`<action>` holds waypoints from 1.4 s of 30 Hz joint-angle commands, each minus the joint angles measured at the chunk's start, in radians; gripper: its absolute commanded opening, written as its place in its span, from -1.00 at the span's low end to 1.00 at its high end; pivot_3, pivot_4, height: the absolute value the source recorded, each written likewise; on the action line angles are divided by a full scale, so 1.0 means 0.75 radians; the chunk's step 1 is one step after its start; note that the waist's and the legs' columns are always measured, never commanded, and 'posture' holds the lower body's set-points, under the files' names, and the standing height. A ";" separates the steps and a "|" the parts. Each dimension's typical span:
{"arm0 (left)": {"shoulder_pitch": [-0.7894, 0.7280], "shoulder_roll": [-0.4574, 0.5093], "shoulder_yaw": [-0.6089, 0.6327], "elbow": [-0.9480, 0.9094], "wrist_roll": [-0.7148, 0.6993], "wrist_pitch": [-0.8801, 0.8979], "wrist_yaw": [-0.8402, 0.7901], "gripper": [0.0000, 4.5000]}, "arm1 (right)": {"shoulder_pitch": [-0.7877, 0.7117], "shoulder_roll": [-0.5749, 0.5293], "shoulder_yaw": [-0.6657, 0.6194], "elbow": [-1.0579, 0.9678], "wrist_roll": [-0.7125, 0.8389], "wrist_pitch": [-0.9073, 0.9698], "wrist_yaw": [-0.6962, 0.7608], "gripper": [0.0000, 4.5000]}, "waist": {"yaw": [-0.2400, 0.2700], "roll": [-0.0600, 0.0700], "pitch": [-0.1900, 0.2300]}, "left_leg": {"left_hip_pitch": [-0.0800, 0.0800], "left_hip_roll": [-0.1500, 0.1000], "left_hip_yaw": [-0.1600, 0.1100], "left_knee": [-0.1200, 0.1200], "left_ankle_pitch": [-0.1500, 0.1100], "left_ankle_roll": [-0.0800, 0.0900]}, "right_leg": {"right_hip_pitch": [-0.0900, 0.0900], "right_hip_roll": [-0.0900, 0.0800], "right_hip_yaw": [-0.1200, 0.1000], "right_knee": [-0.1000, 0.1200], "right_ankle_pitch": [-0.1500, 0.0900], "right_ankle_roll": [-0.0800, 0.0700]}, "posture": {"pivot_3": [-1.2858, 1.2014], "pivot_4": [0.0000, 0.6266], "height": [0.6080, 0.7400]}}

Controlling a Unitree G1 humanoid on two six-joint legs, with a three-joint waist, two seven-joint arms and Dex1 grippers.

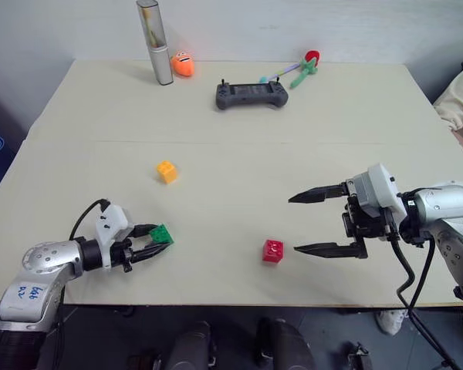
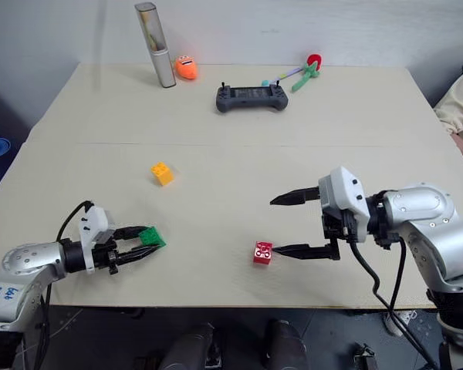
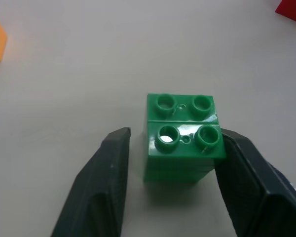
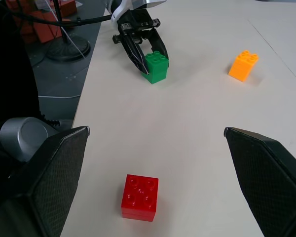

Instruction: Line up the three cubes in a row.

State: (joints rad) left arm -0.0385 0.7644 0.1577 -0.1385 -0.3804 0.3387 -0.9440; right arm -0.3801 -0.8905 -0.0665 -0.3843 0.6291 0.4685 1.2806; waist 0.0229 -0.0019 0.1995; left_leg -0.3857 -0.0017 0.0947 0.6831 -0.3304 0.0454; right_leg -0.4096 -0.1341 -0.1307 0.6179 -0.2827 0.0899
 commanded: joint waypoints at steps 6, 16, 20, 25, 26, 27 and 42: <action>-0.276 0.045 -0.161 0.063 -0.033 -0.083 -0.333 -0.33 | 0.098 -0.024 -0.060 -0.097 0.012 -0.018 -0.033 1.00 | 0.010 0.000 0.000 | -0.001 -0.001 -0.001 0.001 0.001 0.001 | 0.000 0.000 -0.002 0.000 0.000 0.000 | 0.03 -0.52 1.00; -0.696 -0.086 -0.519 0.336 0.194 -0.273 -0.566 -0.33 | 0.217 -0.047 -0.103 -0.143 -0.009 -0.033 -0.081 1.00 | 0.000 -0.001 0.000 | -0.001 -0.003 0.005 0.001 0.003 0.004 | 0.000 0.007 -0.005 0.001 0.001 0.002 | 0.03 -0.52 1.00; -0.755 -0.158 -0.576 0.437 0.256 -0.333 -0.561 -0.33 | 0.283 -0.048 -0.132 -0.191 -0.003 -0.026 -0.118 1.00 | 0.004 -0.001 0.000 | -0.001 -0.003 0.004 0.002 0.003 0.005 | 0.000 0.007 -0.005 0.002 0.001 0.003 | 0.03 -0.52 1.00; -0.758 -0.201 -0.589 0.484 0.295 -0.380 -0.541 -0.33 | 0.310 -0.042 -0.146 -0.217 0.003 -0.013 -0.158 1.00 | 0.004 -0.001 0.000 | -0.002 -0.004 0.002 0.003 0.003 0.006 | 0.001 0.005 -0.003 0.001 0.002 0.004 | 0.03 -0.52 1.00; -0.754 -0.205 -0.588 0.490 0.301 -0.388 -0.535 -0.33 | 0.310 -0.041 -0.145 -0.218 0.006 -0.011 -0.165 1.00 | 0.004 -0.001 0.000 | -0.002 -0.004 0.002 0.004 0.003 0.006 | 0.001 0.005 -0.003 0.002 0.002 0.004 | 0.03 -0.52 1.00; -0.752 -0.208 -0.586 0.495 0.305 -0.393 -0.533 -0.33 | 0.309 -0.041 -0.144 -0.220 0.009 -0.010 -0.170 1.00 | 0.004 -0.001 0.000 | -0.002 -0.004 0.002 0.004 0.003 0.006 | 0.001 0.004 -0.003 0.002 0.002 0.003 | 0.03 -0.52 1.00; -0.495 -0.024 -0.230 0.098 0.033 -0.041 -0.418 0.98 | 0.230 -0.040 -0.084 -0.128 -0.016 -0.053 -0.123 1.00 | -0.002 -0.001 0.000 | -0.002 -0.001 -0.001 0.004 0.003 0.005 | 0.002 0.001 -0.001 0.001 0.002 0.003 | 0.03 -0.52 1.00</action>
State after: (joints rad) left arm -0.4284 0.7255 -0.0866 0.0010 -0.2945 0.2508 -1.2844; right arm -0.1897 -0.9162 -0.1220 -0.4792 0.6134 0.4485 1.1789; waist 0.0212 -0.0027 0.1995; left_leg -0.3869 -0.0029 0.0942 0.6860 -0.3280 0.0490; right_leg -0.4083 -0.1334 -0.1316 0.6183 -0.2813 0.0925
